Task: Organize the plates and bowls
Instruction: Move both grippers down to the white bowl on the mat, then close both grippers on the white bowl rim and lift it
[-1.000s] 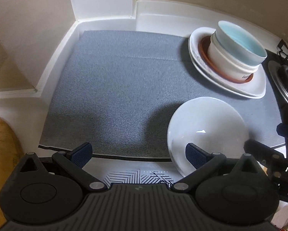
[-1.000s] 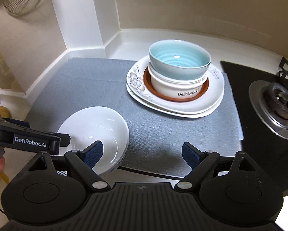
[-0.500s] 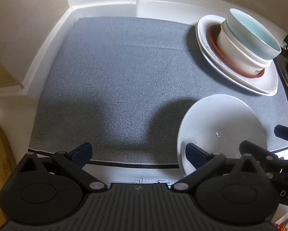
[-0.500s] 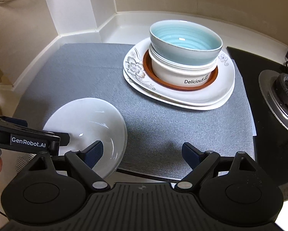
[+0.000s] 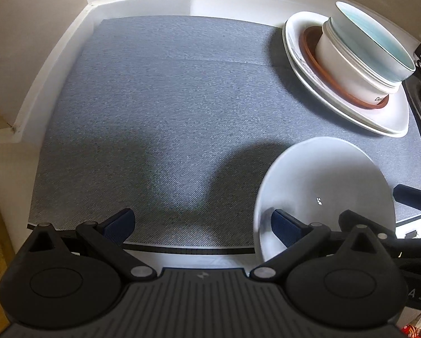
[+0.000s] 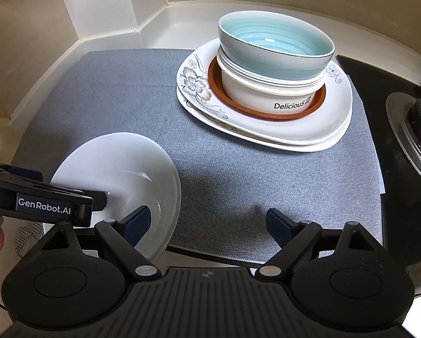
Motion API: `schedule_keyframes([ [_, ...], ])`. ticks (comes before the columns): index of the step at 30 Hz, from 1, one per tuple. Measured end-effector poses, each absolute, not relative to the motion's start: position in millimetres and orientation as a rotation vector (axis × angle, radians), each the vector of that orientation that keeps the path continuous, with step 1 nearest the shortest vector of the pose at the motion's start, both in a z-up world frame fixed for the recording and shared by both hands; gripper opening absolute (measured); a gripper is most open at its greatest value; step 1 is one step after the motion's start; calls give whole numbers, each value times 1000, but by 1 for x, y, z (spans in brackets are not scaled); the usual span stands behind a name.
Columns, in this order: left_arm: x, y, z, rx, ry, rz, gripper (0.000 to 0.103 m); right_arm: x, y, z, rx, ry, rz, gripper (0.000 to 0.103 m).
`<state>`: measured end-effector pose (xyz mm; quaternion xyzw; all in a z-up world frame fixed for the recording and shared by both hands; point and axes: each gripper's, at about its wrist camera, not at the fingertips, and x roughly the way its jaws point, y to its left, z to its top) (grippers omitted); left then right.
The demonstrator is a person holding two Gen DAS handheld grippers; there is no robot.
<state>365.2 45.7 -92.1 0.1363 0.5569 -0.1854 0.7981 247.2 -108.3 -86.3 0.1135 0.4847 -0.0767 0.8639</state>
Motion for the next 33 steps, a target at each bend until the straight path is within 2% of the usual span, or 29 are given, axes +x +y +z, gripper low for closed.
schedule_keyframes([
  [7, 368, 46, -92, 288, 1200, -404, 103, 250, -111, -88, 240, 1022, -161, 90],
  [10, 370, 46, -93, 291, 1200, -404, 103, 250, -111, -88, 244, 1027, -140, 86],
  [16, 368, 42, -93, 306, 1197, -405, 103, 249, -109, -86, 251, 1028, -107, 73],
  [17, 368, 39, -93, 315, 1193, -410, 102, 249, -109, -86, 256, 1027, -105, 63],
  [18, 366, 38, -90, 315, 1181, -435, 93, 249, -110, -86, 261, 1030, -101, 46],
  [19, 363, 36, -88, 303, 1176, -479, 73, 248, -110, -85, 273, 1032, -79, 39],
  [20, 361, 35, -84, 280, 1181, -535, 57, 248, -110, -84, 292, 1030, -43, 21],
  [21, 360, 33, -81, 260, 1192, -579, 25, 249, -107, -82, 297, 1033, -14, 15],
  [22, 359, 31, -79, 257, 1195, -594, 18, 250, -102, -80, 267, 1036, -18, 15],
  [26, 356, 31, -74, 259, 1174, -598, 13, 252, -102, -78, 264, 1056, -34, 13],
  [33, 345, 28, -58, 249, 1138, -607, 13, 249, -105, -65, 289, 1040, -47, 12],
])
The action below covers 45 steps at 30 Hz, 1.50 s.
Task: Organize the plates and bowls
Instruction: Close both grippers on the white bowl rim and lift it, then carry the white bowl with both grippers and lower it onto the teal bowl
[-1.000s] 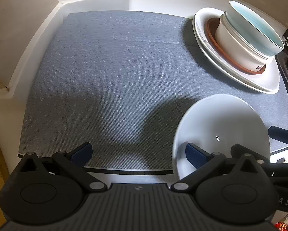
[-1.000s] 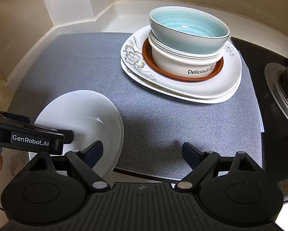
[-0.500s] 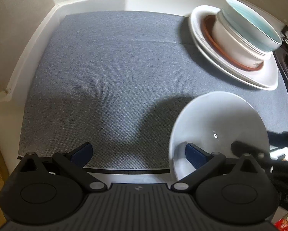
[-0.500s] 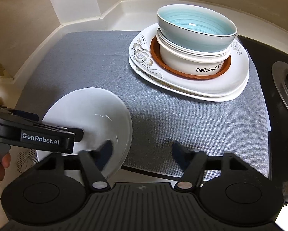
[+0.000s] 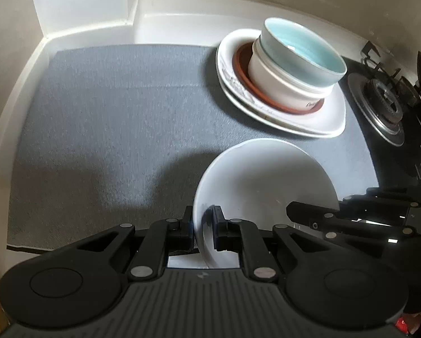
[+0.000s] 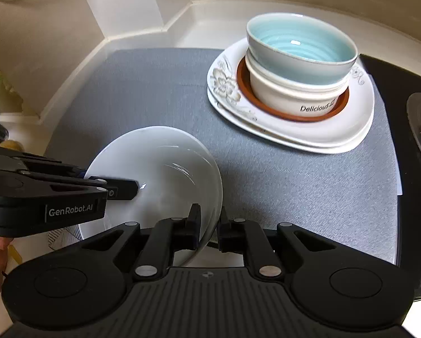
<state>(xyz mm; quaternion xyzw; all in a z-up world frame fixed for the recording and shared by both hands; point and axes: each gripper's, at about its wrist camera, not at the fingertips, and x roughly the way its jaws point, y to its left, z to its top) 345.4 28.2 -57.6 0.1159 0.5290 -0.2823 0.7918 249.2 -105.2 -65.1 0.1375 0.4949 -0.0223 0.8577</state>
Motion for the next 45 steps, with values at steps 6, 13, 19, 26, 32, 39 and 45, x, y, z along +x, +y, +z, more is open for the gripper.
schedule_keyframes([
  [6, 340, 21, -47, 258, 1108, -618, 13, 239, -110, -54, 297, 1012, -56, 12],
  [13, 332, 13, -33, 280, 1074, -641, 13, 224, -114, -44, 310, 978, -80, 12],
  [19, 326, 0, -15, 292, 1022, -676, 13, 213, -123, -28, 318, 920, -112, 12],
  [26, 329, -22, 3, 288, 977, -714, 13, 207, -145, -10, 313, 863, -149, 12],
  [32, 339, -42, 22, 282, 923, -736, 13, 214, -164, 7, 296, 813, -172, 12],
  [39, 364, -70, 40, 258, 879, -751, 13, 235, -193, 29, 265, 761, -194, 12],
  [45, 388, -97, 46, 262, 860, -749, 14, 259, -216, 36, 250, 737, -219, 12],
])
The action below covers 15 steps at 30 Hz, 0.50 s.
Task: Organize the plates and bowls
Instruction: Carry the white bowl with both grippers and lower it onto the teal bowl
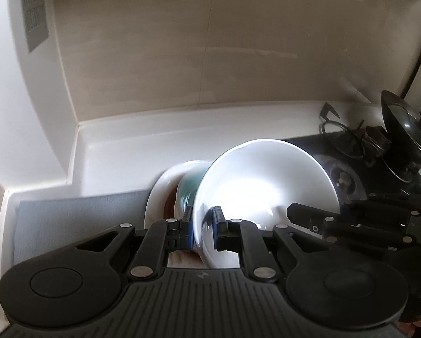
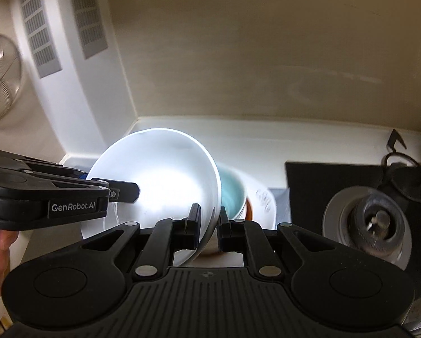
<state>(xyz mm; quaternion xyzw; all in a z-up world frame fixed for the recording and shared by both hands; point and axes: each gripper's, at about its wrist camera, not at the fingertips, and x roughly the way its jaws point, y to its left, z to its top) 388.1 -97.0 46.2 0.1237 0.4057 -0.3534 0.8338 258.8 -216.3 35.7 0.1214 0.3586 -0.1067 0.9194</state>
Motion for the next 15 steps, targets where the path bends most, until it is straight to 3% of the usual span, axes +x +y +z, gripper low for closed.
schedule_keyframes([
  [15, 442, -137, 13, 290, 962, -711, 14, 318, -255, 4, 264, 801, -227, 12],
])
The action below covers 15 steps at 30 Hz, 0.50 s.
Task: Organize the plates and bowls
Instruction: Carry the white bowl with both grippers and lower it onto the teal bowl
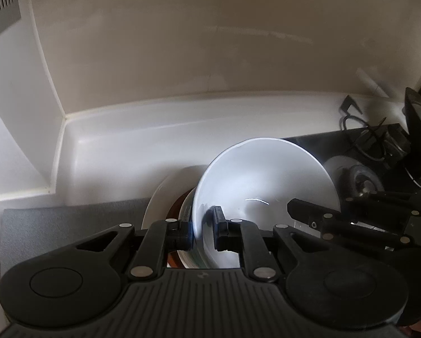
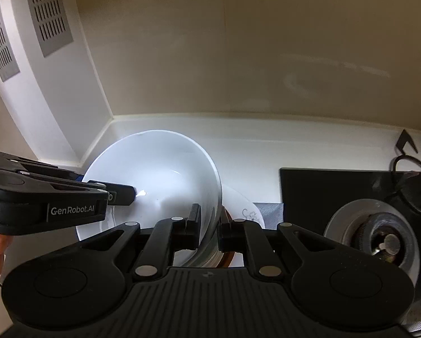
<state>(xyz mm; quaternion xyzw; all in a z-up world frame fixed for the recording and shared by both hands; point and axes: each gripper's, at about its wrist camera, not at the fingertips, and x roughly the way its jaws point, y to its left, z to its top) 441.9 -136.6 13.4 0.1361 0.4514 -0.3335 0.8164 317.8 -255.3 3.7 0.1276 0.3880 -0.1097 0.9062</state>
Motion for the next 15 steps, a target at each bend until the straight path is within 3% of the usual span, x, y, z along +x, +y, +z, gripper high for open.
schedule_keyframes([
  [15, 448, -144, -9, 339, 996, -685, 13, 332, -261, -21, 249, 838, -220, 12],
])
